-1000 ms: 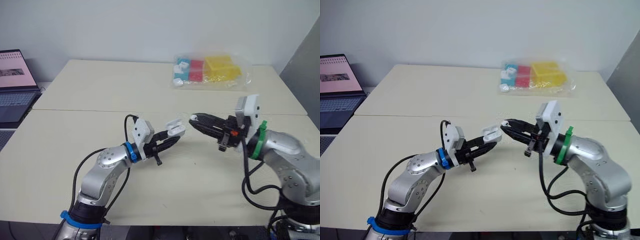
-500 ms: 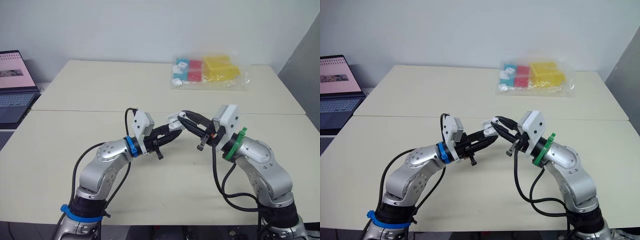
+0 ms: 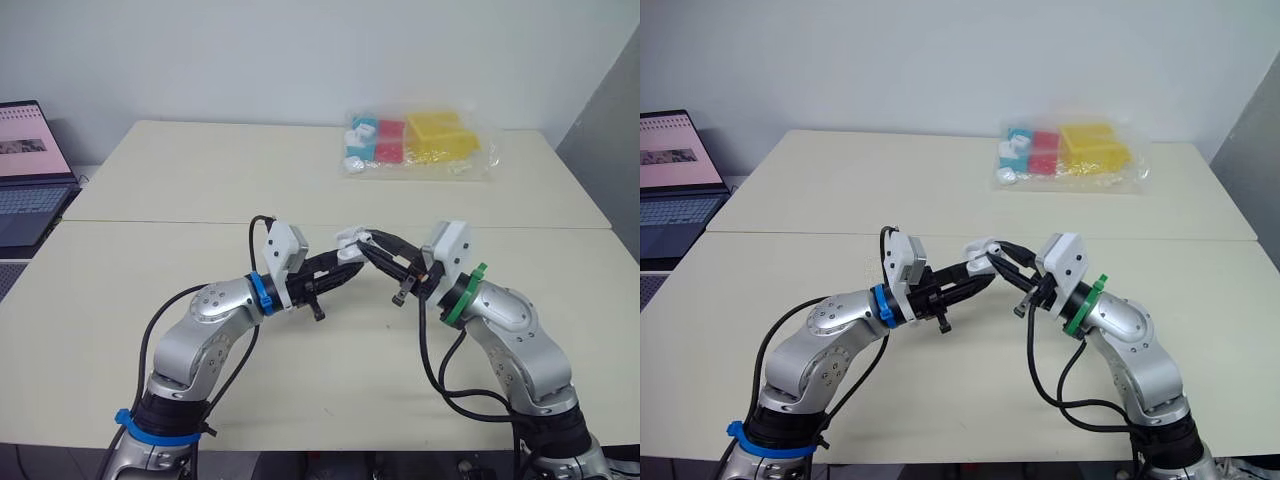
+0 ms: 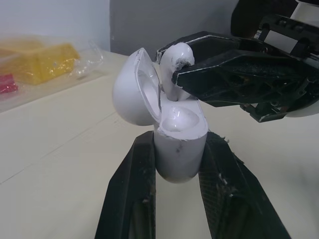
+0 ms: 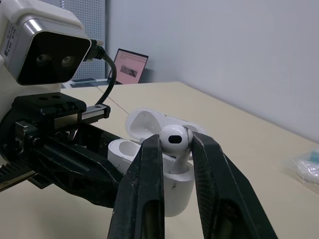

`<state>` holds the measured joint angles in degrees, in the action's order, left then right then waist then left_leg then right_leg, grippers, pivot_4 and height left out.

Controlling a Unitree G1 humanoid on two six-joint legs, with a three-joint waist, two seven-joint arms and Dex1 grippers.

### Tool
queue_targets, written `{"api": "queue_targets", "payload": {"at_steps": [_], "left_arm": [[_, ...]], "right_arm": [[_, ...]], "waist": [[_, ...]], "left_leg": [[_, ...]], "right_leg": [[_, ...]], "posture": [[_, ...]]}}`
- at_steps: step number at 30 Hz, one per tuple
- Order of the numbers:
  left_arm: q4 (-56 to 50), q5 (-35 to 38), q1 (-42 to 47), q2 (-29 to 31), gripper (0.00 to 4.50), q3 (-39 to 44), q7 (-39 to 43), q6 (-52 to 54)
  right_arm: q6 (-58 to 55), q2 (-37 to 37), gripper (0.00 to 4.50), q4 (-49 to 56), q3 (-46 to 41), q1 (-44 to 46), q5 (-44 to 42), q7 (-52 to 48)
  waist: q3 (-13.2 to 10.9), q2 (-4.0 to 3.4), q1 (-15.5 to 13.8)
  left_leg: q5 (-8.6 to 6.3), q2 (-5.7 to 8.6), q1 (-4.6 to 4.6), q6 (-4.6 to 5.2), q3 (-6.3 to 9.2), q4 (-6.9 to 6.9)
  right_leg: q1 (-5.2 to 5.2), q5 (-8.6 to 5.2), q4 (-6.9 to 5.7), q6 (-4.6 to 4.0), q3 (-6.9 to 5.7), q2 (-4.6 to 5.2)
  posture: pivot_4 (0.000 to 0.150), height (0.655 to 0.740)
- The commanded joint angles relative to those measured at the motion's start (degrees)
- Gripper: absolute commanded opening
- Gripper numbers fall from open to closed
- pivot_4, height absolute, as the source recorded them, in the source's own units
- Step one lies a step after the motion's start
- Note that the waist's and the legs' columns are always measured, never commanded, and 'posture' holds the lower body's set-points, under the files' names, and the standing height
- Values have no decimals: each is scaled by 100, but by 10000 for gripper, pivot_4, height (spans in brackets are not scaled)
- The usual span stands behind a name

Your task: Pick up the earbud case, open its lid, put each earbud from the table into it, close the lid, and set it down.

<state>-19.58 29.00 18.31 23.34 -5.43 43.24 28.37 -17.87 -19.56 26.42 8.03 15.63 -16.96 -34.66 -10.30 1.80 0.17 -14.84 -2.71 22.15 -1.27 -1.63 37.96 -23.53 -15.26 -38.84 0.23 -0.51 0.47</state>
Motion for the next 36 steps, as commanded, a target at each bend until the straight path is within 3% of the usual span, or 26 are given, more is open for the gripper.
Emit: {"api": "queue_targets", "payload": {"at_steps": [1, 5, 12, 23, 26, 29, 36], "left_arm": [[-261, 111, 99, -18, 7938, 105, -3, -79], [-266, 49, 123, 6, 7938, 66, 33, -136], [-232, -90, 126, 32, 7938, -6, 73, -264], [-113, -241, -47, 161, 7938, 30, 59, -344], [-44, -348, -113, 321, 7938, 11, 235, -492], [39, -445, -120, 408, 7938, -22, 324, -637], [86, -523, -79, 316, 7938, -161, 360, -720]], "right_arm": [[-32, -86, 4261, 64, 55, -90, -31, -83], [-386, -161, 4261, 208, -9, -140, -286, -100], [-940, -390, 26316, 463, -202, -43, -601, -44], [-2342, -1560, 26687, 1319, -1672, -183, -2161, -143], [-2421, -2002, 26687, 1064, -1848, -672, -1469, 259], [-3202, -2101, 26687, 873, -1314, -654, -601, 1334], [-3410, -1215, 26687, 137, -729, -440, 2, 2098]], "waist": [[0, 0, 0], [0, 0, -1], [-1, -1, -1], [-1, -2, -4], [-1, -1, -9], [-1, -1, 4], [-1, -2, 11]], "left_leg": [[0, 0, 0, 0, 0, 0], [0, -1, 0, 0, 0, -1], [0, -1, 1, 0, 2, -1], [-1, 0, 15, 0, 6, -5], [-1, 0, 19, 0, 6, -7], [-1, 1, 19, 0, 2, -7], [0, -4, 35, 0, 0, -8]], "right_leg": [[0, 0, 0, 0, 0, 0], [0, 0, 1, 0, 0, 0], [0, 0, 2, -1, -2, 0], [-1, 0, 19, 0, -7, 2], [-1, -1, 24, 0, -10, 2], [-3, 0, 25, 0, -5, 5], [-31, 0, 10, 0, 0, -5]], "posture": [[1500, 7400], [1500, 7400], [1500, 7400], [1500, 7400], [1500, 7400], [1500, 7400], [1500, 7400]]}}
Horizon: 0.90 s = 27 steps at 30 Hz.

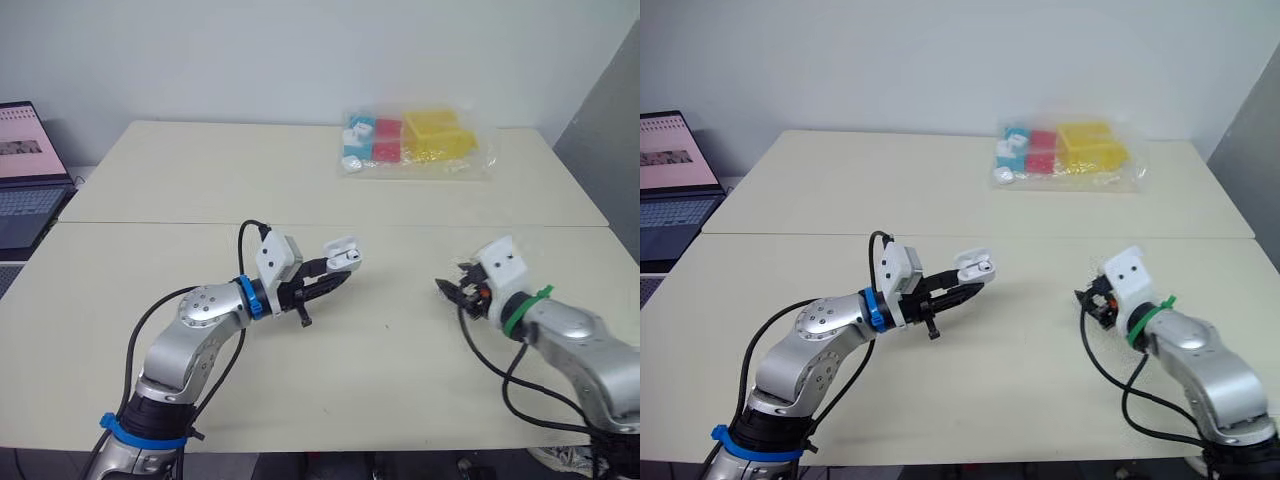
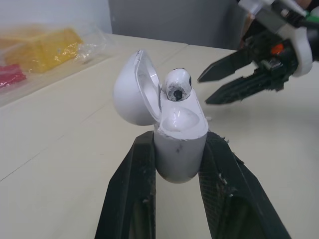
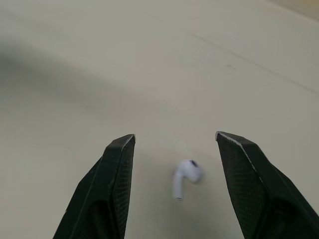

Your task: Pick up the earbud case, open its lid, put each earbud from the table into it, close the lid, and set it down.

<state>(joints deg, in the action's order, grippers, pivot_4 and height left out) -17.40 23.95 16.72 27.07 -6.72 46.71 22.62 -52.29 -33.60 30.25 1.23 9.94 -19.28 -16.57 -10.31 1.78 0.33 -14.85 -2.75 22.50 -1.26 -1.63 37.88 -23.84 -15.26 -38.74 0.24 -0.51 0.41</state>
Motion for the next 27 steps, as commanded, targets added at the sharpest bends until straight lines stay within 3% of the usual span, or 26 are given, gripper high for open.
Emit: {"api": "queue_targets", "payload": {"at_steps": [1, 9, 19, 22, 27], "left_arm": [[-140, -24, 74, -69, 7938, -48, 17, -146], [-204, -71, -49, -65, 7938, -54, -15, -179], [-285, -109, -179, -49, 7938, -37, -23, -215], [-275, -111, -163, -62, 7938, -23, -28, -213], [-269, -133, -208, -77, 7938, -32, -33, -244]], "right_arm": [[119, 296, 26687, -429, -54, 142, 332, 375], [260, 781, 26687, -1080, -247, 29, 538, 558], [-271, 1241, 26687, -1008, -617, -150, 396, 633], [-294, 1193, 20517, -1010, -653, -189, 400, 543], [-469, 922, 4044, -807, -696, -205, 158, 100]], "waist": [[0, 0, -8], [1, 2, -15], [4, 2, -25], [5, 2, -26], [5, 2, -33]], "left_leg": [[0, 1, 11, 0, 0, 2], [0, 5, 38, 0, -3, 3], [0, 4, 28, 0, 1, 8], [0, 5, 29, 0, 0, 8], [0, 7, 30, 0, 0, 10]], "right_leg": [[-9, 0, 0, 0, 0, 1], [-28, 2, 10, 3, 1, 7], [-23, 2, -8, 3, -1, 4], [-23, 2, -5, 3, -1, 5], [-22, 2, -5, 4, -1, 8]], "posture": [[1500, 7400], [1500, 7400], [1500, 7400], [1500, 7400], [1500, 7400]]}}
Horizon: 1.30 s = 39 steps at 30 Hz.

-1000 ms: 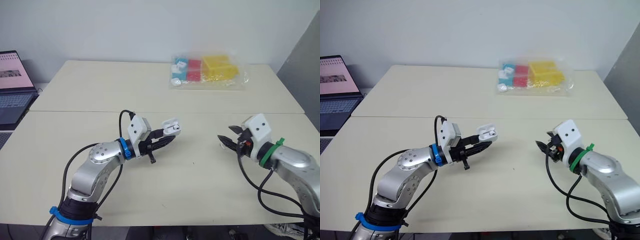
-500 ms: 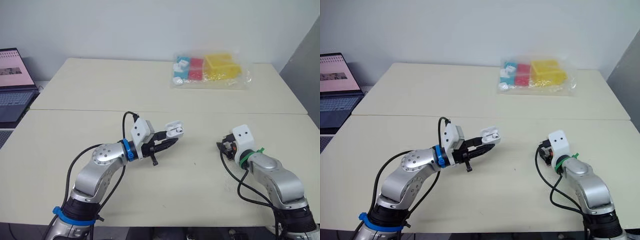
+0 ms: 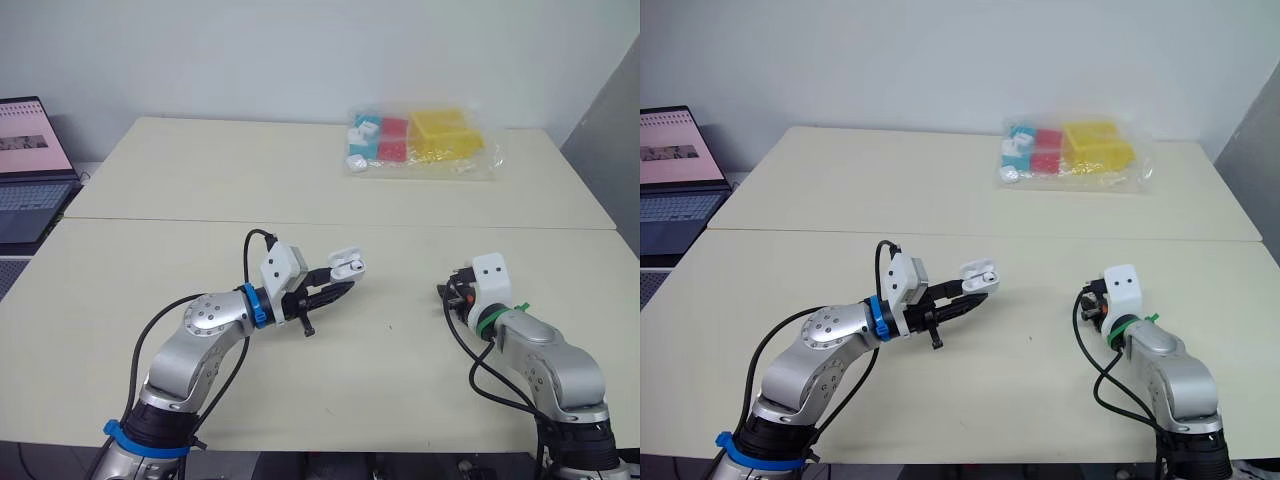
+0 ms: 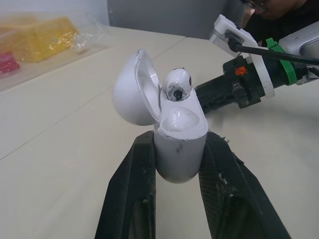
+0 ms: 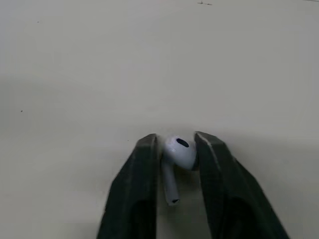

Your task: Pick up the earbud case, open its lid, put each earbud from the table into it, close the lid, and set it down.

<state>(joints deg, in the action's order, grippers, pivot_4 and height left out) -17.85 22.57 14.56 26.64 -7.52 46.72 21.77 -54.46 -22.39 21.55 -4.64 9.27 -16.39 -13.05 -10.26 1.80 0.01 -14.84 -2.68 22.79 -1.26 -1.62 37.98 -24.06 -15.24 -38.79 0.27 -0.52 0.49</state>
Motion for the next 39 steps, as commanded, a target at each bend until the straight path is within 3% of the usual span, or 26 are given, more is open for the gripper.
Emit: {"api": "queue_targets", "payload": {"at_steps": [1, 6, 12, 18, 25, 33, 39], "left_arm": [[-224, 2, 3, -36, 7938, 46, -34, -161], [-293, -17, -58, -43, 7938, 8, -38, -170], [-375, -26, -181, -13, 7938, 21, -56, -180], [-578, 34, -379, 22, 7938, 92, -171, -72], [-788, 55, -544, 85, 7938, 118, -239, 27], [-937, 94, -653, 142, 7938, 166, -293, 150], [-990, 101, -685, 174, 7938, 173, -299, 210]], "right_arm": [[-275, -242, 4160, 86, -96, -132, -174, -316], [-336, -971, 4160, 290, 161, 76, -435, -1181], [1979, -3931, 4160, 431, 1266, -168, 31, -4644], [3157, -5042, 4160, -192, 1543, -12, 476, -5984], [4387, -5008, 4160, -1070, 2025, 474, 1187, -6737], [4939, -4736, 4160, -1644, 2186, 750, 1782, -6768], [4639, -4580, 4160, -1636, 2145, 729, 1650, -6959]], "waist": [[0, 0, -1], [-1, -3, 8], [-14, -24, 11], [-16, -21, 21], [-16, -21, 18], [-16, -22, 13], [-15, -21, 10]], "left_leg": [[0, 0, 0, 0, 0, 0], [0, -1, 1, 0, -1, -2], [-1, 1, 2, 1, 1, -6], [-1, -2, -1, 2, -3, -1], [0, -3, -12, 1, -4, 2], [0, -2, -11, 0, -8, 4], [0, -2, -25, 0, -7, 7]], "right_leg": [[0, 0, 0, 0, -1, 0], [-2, 0, 2, 0, 0, -3], [0, -1, 17, 1, -6, -4], [-1, 0, 13, 1, 2, -6], [1, -1, -1, 0, 0, -4], [1, -1, -2, -1, 5, -1], [13, -1, -7, -1, 4, -1]], "posture": [[1500, 7400], [1500, 7400], [1500, 7400], [1500, 7400], [1500, 7400], [1500, 7400], [1500, 7400]]}}
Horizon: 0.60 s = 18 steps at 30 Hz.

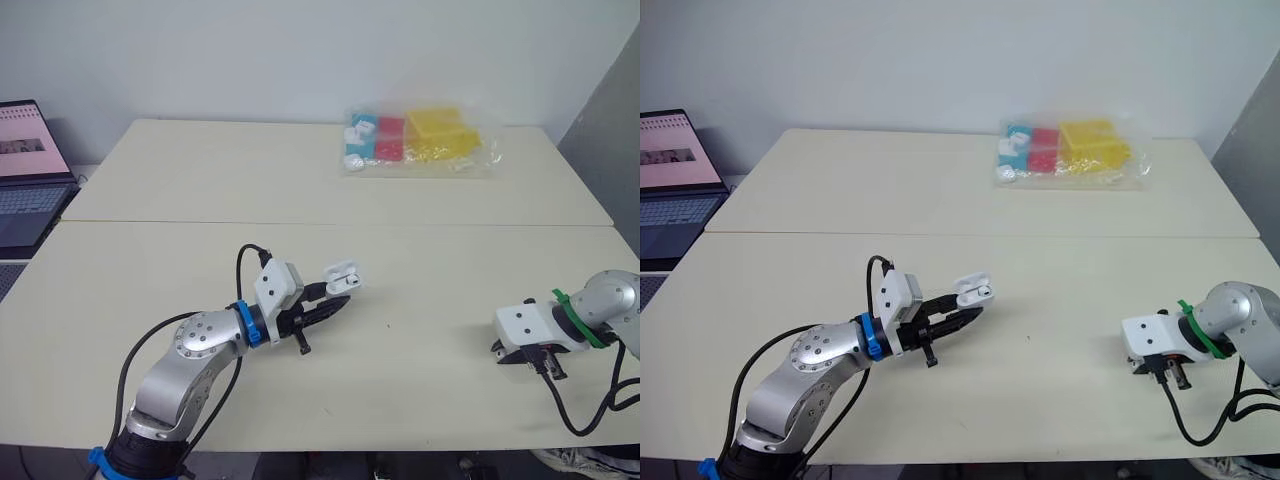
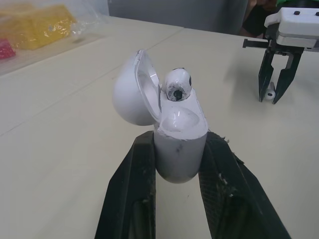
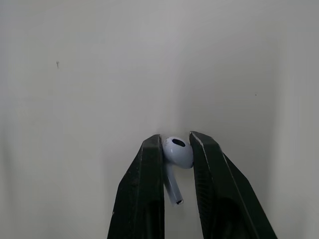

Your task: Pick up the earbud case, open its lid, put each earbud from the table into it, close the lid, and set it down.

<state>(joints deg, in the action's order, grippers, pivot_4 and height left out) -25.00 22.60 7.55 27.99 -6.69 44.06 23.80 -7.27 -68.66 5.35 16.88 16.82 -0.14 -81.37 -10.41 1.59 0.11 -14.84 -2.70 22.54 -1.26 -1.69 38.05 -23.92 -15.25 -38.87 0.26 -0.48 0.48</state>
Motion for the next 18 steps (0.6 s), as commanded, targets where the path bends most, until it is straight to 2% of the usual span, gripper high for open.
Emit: {"api": "queue_targets", "payload": {"at_steps": [1, 4, 8, 11, 16, 18], "left_arm": [[-268, 97, 26, 45, 7938, 94, -28, 11], [-260, 96, 39, 53, 7938, 100, -23, 21], [-260, 107, 47, 56, 7938, 90, -20, 38], [-245, 104, 52, 53, 7938, 85, -10, 30], [-249, 122, 44, 58, 7938, 111, -14, 43], [-247, 117, 22, 67, 7938, 108, -8, 34]], "right_arm": [[-79, 58, 7660, -18, -5, -43, 37, -130], [33, 120, 18689, -72, -27, -57, 139, -7], [130, 171, 30939, -69, -154, -100, 87, 37], [66, 131, 31499, 52, -346, -123, -12, 56], [-904, -119, 31499, 867, -1092, -422, -568, 116], [-1370, -312, 31499, 1272, -1223, -566, -294, 370]], "waist": [[0, 0, 0], [0, 2, 4], [0, 7, 25], [0, 7, 25], [-3, -2, 13], [-3, -2, 8]], "left_leg": [[0, 0, -6, 0, 2, 0], [0, -1, -26, 0, 2, -2], [0, -2, -74, 0, -3, -3], [0, -2, -79, 0, -3, -1], [0, -1, -69, -1, -1, -6], [0, -3, -65, -2, 2, -10]], "right_leg": [[7, 0, 0, 0, -2, 0], [26, -1, 2, -2, -3, 0], [64, -2, 3, -3, 1, 1], [66, 4, -1, -4, 3, 1], [59, 1, -2, -8, 2, 1], [59, -4, 1, -10, -1, 1]], "posture": [[1500, 7400], [1500, 7400], [1500, 7400], [1500, 7400], [1500, 7400], [1500, 7400]]}}
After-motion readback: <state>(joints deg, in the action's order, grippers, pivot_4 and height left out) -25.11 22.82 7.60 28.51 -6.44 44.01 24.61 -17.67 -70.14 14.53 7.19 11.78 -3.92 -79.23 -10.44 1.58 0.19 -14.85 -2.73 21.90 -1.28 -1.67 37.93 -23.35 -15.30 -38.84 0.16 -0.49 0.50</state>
